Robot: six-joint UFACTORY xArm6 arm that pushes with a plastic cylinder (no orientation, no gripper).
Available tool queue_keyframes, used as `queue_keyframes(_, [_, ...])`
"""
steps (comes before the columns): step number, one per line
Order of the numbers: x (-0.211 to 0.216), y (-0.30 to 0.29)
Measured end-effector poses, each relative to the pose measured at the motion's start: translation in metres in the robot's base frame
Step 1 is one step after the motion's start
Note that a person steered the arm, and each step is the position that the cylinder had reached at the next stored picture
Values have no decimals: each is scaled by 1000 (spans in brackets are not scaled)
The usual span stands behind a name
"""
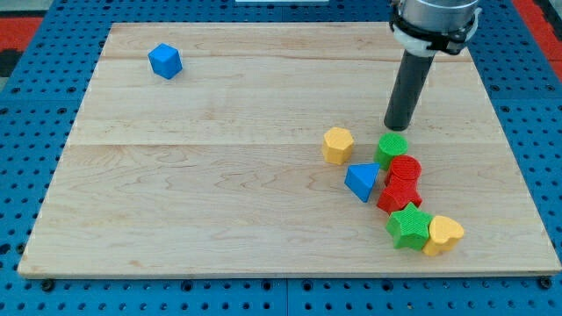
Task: Move the yellow hexagon and blue cube into the group of blocks
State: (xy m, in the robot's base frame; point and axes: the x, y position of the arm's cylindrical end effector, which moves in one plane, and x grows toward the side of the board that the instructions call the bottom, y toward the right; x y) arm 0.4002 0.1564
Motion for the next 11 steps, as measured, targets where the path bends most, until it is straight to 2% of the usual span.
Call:
queue_keyframes(1, [-71, -40])
queue_keyframes(2, [-53, -93])
queue_keyframes(4, [16, -57])
queue_keyframes(6, [27, -103])
queue_keyframes(7, [70, -45])
queue_keyframes(8, [32, -70])
queue_keyframes(10, [-67, -197])
queue_keyframes(11, [-62, -298])
